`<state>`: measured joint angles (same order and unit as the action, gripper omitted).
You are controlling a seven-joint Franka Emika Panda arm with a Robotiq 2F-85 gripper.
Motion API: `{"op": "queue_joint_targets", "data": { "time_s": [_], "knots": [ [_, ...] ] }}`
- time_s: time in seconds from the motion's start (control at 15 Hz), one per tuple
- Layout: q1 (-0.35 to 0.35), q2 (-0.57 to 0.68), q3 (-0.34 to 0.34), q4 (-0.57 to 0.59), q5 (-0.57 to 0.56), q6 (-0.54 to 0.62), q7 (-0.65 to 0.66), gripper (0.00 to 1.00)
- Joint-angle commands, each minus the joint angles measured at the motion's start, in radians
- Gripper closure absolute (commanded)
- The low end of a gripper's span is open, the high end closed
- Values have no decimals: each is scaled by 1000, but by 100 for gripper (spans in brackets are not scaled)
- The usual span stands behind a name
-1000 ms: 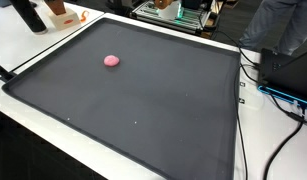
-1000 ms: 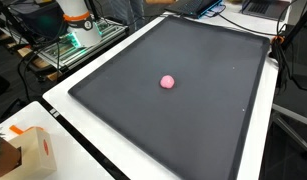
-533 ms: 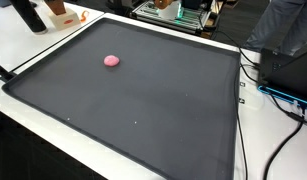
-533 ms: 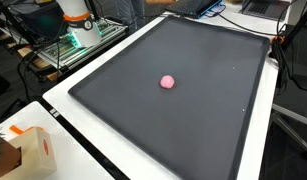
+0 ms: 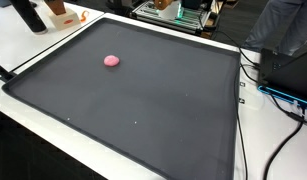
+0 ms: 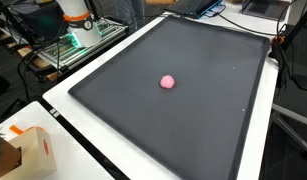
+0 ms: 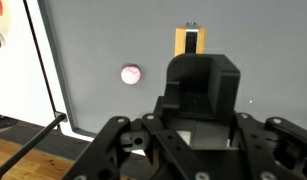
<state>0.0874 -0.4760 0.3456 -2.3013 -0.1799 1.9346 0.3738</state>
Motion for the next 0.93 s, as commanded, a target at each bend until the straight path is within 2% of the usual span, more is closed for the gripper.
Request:
{"op": "queue_joint_targets", "data": {
  "time_s": [0.0, 0.2, 0.53, 0.87],
  "knots": [
    [-22, 68, -47, 67, -37, 20, -2, 76],
    [-48, 130, -85, 122, -79, 57, -21, 76],
    [-83, 265, -192, 218, -114, 111, -138, 76],
    [-106, 389, -322, 324, -13, 106, -387, 76]
  ]
}}
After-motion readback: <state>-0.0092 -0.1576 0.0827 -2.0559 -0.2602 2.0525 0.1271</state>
